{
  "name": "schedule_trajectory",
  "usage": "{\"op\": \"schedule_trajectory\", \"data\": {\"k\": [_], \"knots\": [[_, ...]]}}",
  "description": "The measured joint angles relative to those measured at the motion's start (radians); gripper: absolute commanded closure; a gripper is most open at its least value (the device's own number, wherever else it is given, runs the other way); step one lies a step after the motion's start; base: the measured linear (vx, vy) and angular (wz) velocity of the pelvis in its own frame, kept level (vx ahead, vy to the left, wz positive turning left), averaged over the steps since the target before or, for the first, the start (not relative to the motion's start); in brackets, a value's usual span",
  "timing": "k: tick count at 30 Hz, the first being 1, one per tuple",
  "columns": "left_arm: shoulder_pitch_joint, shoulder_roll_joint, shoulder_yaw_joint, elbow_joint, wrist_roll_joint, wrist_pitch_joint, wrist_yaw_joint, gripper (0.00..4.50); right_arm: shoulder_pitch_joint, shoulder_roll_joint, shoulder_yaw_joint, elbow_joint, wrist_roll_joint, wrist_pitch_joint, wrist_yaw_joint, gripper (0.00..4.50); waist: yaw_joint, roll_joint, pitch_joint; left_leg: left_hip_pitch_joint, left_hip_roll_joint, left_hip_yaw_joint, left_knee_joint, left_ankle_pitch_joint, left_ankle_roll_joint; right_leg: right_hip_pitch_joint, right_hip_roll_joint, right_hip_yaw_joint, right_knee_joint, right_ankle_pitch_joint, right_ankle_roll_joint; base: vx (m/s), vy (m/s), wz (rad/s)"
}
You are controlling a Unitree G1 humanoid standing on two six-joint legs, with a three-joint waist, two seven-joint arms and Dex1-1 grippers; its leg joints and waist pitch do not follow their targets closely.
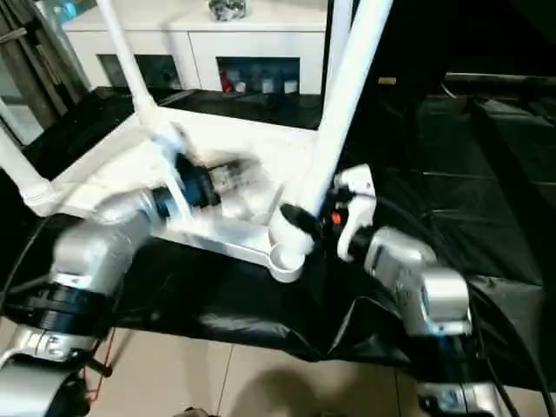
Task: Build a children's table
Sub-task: Pick table leg, then insert table leg to table base
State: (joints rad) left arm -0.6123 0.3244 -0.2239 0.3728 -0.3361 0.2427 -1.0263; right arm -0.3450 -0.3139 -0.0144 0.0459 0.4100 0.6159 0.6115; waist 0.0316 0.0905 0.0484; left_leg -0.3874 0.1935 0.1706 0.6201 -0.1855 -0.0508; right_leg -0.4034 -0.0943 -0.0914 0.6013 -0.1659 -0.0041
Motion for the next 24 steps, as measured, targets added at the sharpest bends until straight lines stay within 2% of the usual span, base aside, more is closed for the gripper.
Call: {"op": "schedule_trajectory", "data": {"k": [5,11,16,24], "knots": [[-0.044,0.027,-0.124,0.186,0.158,-0.109,-0.079,1.55,0.003,-0.015,0.004,0.000,-0.030,-0.016,-0.001,2.60,-0.004,0.000,0.000,0.001,0.000,0.000,0.000,-0.001,-0.002,0.000,0.000,0.001,0.000,0.001,0.000,0.000,0.000,0.00],[-0.135,0.022,-0.165,0.398,0.276,-0.236,-0.037,1.55,0.006,-0.025,0.011,-0.002,-0.037,-0.020,0.000,2.60,-0.003,0.001,0.000,0.001,0.000,0.000,0.000,-0.001,-0.003,0.001,0.000,0.001,0.000,0.002,-0.002,0.000,0.000,0.00],[-0.185,0.001,-0.187,0.540,0.330,-0.295,-0.008,1.55,0.012,-0.024,0.016,-0.005,-0.043,-0.025,-0.001,2.60,-0.003,0.001,-0.001,0.001,0.000,0.000,0.000,-0.001,-0.003,0.001,0.000,0.001,0.000,0.002,-0.002,0.000,0.000,0.00],[-0.226,-0.027,-0.184,0.664,0.361,-0.333,-0.042,2.30,0.012,-0.027,0.023,-0.006,-0.058,-0.035,0.000,2.60,-0.002,0.002,-0.001,0.001,0.000,0.000,0.000,-0.001,-0.002,0.001,0.000,0.001,0.000,0.003,-0.002,0.000,0.000,0.00]]}}
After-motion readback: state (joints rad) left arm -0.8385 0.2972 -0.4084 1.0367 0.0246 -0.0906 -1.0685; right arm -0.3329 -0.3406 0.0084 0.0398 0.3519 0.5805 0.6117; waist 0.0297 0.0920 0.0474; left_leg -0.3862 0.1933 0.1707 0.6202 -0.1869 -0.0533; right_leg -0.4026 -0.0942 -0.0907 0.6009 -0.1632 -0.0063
